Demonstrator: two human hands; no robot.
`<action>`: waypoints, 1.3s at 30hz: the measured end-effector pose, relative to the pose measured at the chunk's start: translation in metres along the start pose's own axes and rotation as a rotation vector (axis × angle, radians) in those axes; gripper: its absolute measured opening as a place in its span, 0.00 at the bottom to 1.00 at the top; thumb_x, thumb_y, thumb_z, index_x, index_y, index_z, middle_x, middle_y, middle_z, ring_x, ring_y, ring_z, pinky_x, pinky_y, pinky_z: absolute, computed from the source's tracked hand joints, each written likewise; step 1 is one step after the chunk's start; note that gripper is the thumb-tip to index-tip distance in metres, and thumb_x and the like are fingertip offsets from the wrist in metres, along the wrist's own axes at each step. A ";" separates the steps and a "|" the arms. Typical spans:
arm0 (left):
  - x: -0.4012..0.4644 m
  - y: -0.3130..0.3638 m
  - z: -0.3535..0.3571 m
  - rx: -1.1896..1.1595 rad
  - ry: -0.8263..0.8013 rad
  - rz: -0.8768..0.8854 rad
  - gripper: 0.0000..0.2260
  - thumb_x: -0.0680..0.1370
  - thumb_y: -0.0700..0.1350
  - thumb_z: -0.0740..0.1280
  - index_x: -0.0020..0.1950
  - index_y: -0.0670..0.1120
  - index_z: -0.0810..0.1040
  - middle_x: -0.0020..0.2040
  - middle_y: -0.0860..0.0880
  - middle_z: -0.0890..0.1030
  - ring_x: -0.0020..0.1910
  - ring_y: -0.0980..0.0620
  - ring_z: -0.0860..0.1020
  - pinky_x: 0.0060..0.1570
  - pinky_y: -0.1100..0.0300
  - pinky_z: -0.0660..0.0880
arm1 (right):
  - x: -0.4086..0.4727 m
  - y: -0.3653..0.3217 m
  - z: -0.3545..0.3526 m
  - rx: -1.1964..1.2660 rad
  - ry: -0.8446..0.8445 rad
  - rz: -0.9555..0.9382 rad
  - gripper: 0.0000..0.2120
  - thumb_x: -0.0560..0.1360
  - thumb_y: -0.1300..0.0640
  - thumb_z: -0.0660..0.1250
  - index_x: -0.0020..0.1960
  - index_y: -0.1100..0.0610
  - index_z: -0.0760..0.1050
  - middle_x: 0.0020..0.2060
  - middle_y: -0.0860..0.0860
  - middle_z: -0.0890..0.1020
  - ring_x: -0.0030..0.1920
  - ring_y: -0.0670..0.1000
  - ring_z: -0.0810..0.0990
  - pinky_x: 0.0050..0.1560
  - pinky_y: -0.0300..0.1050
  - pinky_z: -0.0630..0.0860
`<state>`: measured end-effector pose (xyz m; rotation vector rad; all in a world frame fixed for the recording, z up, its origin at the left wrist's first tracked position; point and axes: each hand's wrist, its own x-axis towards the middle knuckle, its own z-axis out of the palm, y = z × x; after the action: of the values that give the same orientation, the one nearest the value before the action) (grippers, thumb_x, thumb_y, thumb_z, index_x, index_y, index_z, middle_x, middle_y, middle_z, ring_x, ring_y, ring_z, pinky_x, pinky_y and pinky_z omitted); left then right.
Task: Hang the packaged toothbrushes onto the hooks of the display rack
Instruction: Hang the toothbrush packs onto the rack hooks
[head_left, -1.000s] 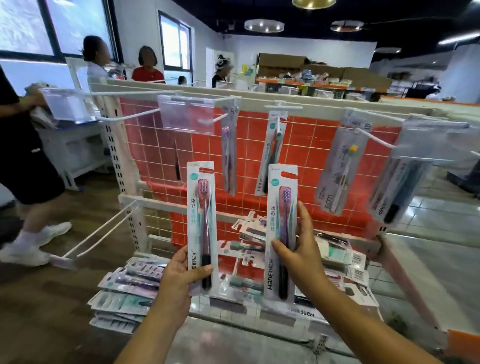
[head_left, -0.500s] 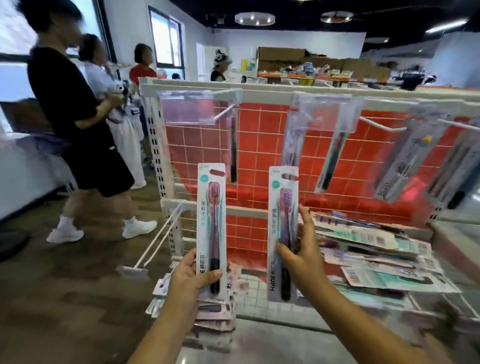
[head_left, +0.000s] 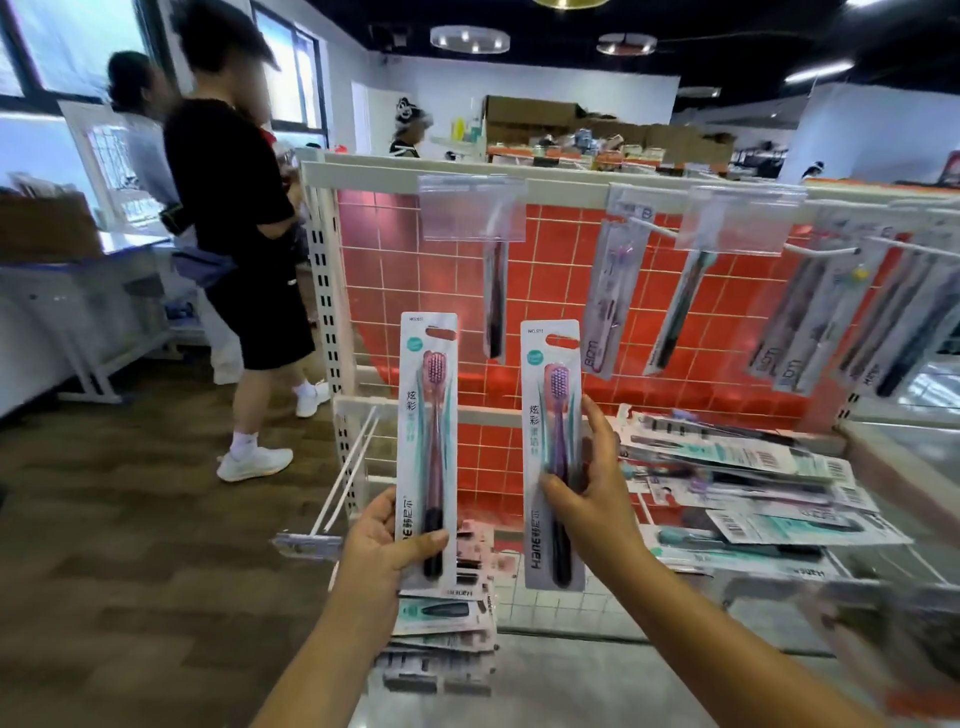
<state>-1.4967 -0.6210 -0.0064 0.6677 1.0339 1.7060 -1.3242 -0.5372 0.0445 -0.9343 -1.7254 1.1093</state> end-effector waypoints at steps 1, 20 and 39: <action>0.000 0.000 -0.001 -0.002 -0.008 -0.003 0.43 0.44 0.41 0.83 0.58 0.38 0.74 0.50 0.36 0.82 0.49 0.36 0.81 0.49 0.42 0.78 | -0.001 0.002 0.001 -0.015 0.007 0.000 0.36 0.75 0.69 0.63 0.74 0.45 0.50 0.52 0.32 0.68 0.49 0.36 0.77 0.48 0.34 0.78; -0.010 0.002 -0.010 -0.090 -0.011 -0.026 0.38 0.48 0.42 0.83 0.56 0.39 0.76 0.48 0.38 0.83 0.46 0.41 0.83 0.38 0.51 0.81 | -0.016 0.006 0.011 -0.043 0.027 0.054 0.36 0.75 0.69 0.63 0.74 0.46 0.51 0.56 0.41 0.71 0.56 0.47 0.75 0.53 0.46 0.77; 0.039 0.047 0.036 -0.062 -0.089 0.133 0.22 0.65 0.35 0.67 0.58 0.42 0.73 0.50 0.41 0.82 0.50 0.44 0.82 0.52 0.48 0.78 | -0.019 0.005 -0.007 0.040 0.044 0.029 0.34 0.74 0.71 0.63 0.62 0.35 0.58 0.59 0.43 0.72 0.63 0.52 0.74 0.60 0.57 0.75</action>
<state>-1.5033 -0.5797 0.0511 0.7796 0.8882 1.7984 -1.3101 -0.5502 0.0370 -0.9543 -1.6535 1.1299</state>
